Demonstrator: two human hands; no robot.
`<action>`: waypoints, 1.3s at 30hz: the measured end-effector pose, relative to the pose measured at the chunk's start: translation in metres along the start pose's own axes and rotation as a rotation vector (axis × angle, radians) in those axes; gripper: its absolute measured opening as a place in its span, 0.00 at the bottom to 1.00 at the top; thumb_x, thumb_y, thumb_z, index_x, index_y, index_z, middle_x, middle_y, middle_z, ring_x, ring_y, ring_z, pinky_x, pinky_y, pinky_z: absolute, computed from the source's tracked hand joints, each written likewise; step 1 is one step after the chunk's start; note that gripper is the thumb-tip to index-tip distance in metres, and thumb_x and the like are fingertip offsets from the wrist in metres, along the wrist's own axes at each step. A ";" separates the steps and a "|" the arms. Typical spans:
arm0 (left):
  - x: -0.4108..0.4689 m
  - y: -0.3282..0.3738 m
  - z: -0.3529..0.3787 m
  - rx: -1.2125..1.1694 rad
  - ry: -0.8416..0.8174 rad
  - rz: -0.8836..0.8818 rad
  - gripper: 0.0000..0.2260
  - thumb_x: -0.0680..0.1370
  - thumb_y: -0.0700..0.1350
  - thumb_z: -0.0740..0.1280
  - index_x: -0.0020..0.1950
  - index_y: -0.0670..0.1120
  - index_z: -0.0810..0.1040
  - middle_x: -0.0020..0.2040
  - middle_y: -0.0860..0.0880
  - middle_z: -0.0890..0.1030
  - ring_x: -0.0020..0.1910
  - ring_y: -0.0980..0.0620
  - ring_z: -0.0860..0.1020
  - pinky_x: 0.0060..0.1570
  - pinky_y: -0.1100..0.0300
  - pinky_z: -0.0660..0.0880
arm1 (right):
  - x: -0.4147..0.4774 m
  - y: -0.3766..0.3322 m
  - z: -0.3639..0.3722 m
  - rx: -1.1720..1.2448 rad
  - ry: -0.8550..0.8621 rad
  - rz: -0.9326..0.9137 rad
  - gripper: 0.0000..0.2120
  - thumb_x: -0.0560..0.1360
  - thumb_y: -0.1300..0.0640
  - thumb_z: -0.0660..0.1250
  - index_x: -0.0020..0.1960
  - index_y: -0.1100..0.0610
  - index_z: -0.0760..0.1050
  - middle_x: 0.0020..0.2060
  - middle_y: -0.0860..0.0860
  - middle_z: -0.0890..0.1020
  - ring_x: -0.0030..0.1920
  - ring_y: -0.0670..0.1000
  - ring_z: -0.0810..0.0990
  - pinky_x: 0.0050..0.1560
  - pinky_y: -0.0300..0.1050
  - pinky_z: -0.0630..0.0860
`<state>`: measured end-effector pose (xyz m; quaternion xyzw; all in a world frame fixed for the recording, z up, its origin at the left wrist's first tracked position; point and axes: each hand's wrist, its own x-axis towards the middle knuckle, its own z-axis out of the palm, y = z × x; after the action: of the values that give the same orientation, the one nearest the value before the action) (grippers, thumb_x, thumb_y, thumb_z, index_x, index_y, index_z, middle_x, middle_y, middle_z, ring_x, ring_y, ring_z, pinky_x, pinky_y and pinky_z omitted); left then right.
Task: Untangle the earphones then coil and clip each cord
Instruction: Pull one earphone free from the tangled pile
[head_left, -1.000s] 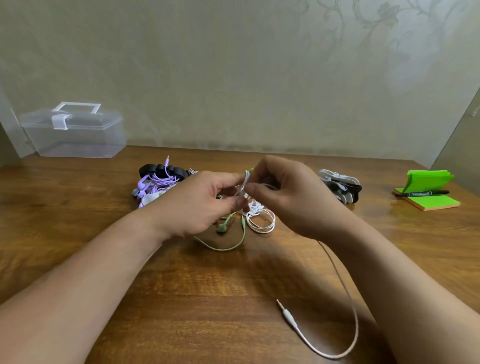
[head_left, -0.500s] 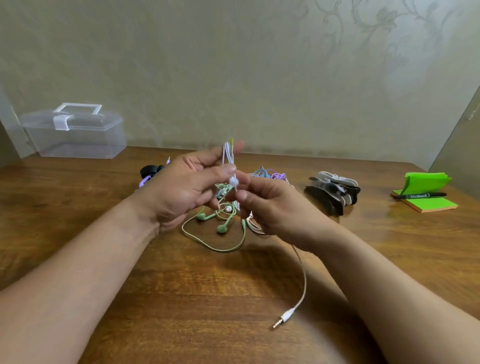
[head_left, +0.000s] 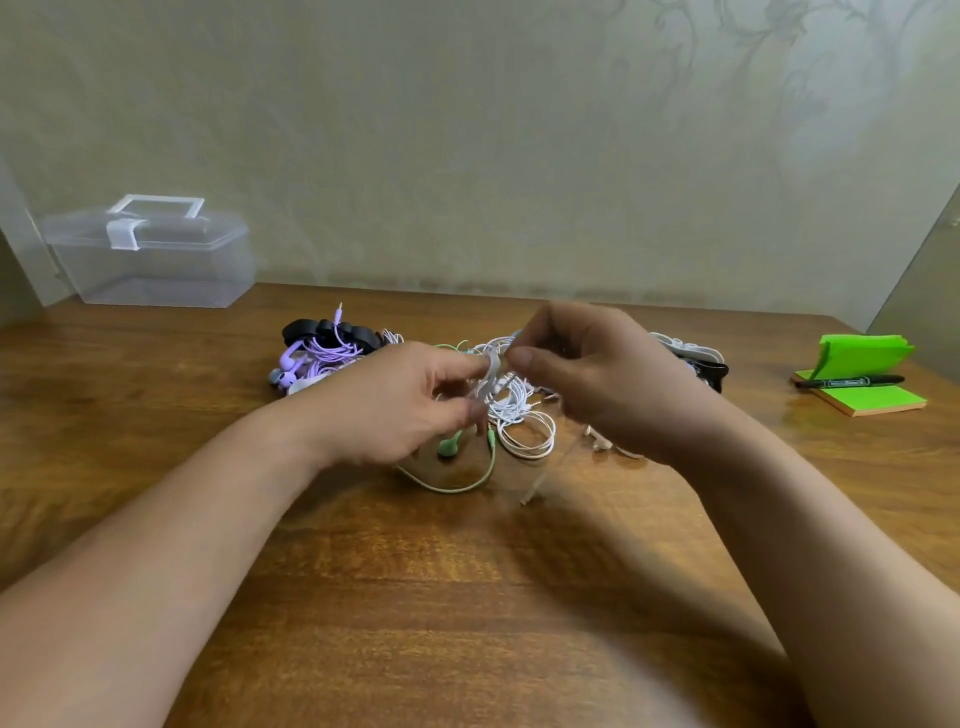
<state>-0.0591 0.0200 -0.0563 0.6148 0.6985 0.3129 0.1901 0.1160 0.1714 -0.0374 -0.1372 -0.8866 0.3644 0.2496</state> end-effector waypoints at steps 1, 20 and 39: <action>-0.002 0.004 0.000 -0.062 -0.046 0.000 0.08 0.83 0.49 0.68 0.62 0.55 0.83 0.51 0.48 0.87 0.52 0.44 0.85 0.59 0.40 0.79 | 0.001 0.001 -0.001 0.052 0.004 -0.015 0.03 0.82 0.57 0.70 0.50 0.53 0.81 0.37 0.45 0.83 0.31 0.40 0.76 0.35 0.37 0.72; 0.011 0.003 0.004 -0.498 0.455 0.082 0.19 0.85 0.40 0.64 0.74 0.55 0.74 0.50 0.47 0.87 0.29 0.63 0.76 0.31 0.63 0.73 | -0.001 0.001 0.040 0.058 -0.171 0.029 0.11 0.86 0.60 0.59 0.54 0.62 0.79 0.40 0.47 0.82 0.36 0.42 0.75 0.39 0.41 0.68; 0.003 -0.001 0.000 -0.129 0.078 0.090 0.14 0.84 0.41 0.66 0.69 0.51 0.80 0.60 0.53 0.86 0.62 0.54 0.82 0.69 0.46 0.75 | -0.001 0.003 0.011 -0.160 0.102 -0.094 0.06 0.77 0.54 0.77 0.48 0.48 0.80 0.37 0.46 0.84 0.38 0.45 0.84 0.40 0.48 0.81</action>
<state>-0.0597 0.0225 -0.0566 0.6194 0.6556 0.3889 0.1879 0.1112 0.1665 -0.0461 -0.1334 -0.9044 0.2731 0.2994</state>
